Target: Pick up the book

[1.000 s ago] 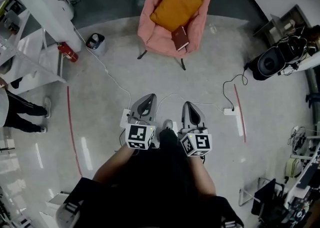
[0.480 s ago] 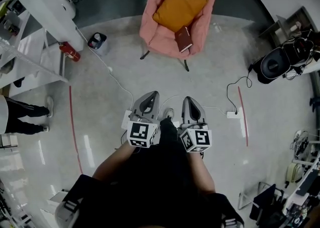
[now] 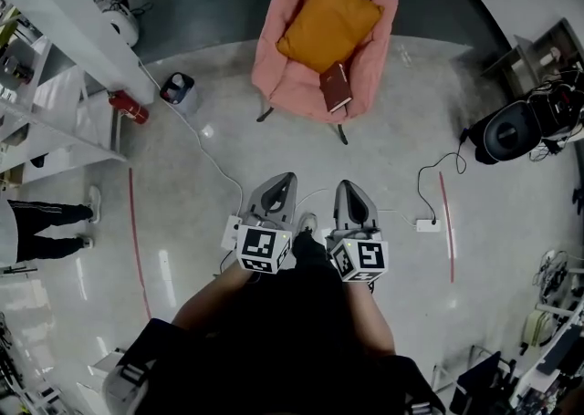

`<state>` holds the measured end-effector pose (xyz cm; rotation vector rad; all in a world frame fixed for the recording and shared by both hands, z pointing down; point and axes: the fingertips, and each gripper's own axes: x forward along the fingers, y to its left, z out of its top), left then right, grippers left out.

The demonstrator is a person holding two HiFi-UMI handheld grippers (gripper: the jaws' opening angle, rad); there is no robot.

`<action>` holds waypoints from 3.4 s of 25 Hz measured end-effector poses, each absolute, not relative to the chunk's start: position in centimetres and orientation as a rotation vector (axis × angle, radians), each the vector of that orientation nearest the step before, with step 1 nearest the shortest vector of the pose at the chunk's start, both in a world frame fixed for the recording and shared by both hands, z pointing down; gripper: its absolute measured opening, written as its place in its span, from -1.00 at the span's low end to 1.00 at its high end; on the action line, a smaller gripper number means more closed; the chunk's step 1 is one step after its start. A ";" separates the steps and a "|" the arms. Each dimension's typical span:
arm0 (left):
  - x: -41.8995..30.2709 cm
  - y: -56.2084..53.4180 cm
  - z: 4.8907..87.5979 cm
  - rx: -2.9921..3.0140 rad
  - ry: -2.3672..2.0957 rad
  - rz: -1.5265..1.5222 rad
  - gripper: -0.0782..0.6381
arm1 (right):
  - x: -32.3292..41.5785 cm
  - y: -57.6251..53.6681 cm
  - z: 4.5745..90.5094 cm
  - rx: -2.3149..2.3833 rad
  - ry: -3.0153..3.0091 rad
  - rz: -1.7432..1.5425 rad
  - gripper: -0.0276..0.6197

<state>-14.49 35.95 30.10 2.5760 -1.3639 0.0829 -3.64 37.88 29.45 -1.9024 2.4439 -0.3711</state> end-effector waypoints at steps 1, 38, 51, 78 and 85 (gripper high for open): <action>-13.9 35.3 30.2 2.576 -1.363 0.082 -0.76 | -3.0 37.2 29.6 -1.904 2.439 -0.374 -0.91; -1.2 13.4 31.4 2.533 -1.434 0.127 -0.76 | 10.0 16.3 32.9 -1.857 2.479 -0.469 -0.91; -3.0 3.8 31.3 2.548 -1.399 0.115 -0.76 | 8.7 7.3 33.0 -1.916 2.438 -0.478 -0.91; -3.5 -8.9 34.6 2.545 -1.232 0.181 -0.76 | 7.9 -5.4 35.2 -2.036 2.350 -0.559 -0.91; -0.8 -12.0 35.3 2.518 -1.247 0.196 -0.76 | 10.5 -8.9 37.2 -2.024 2.372 -0.618 -0.91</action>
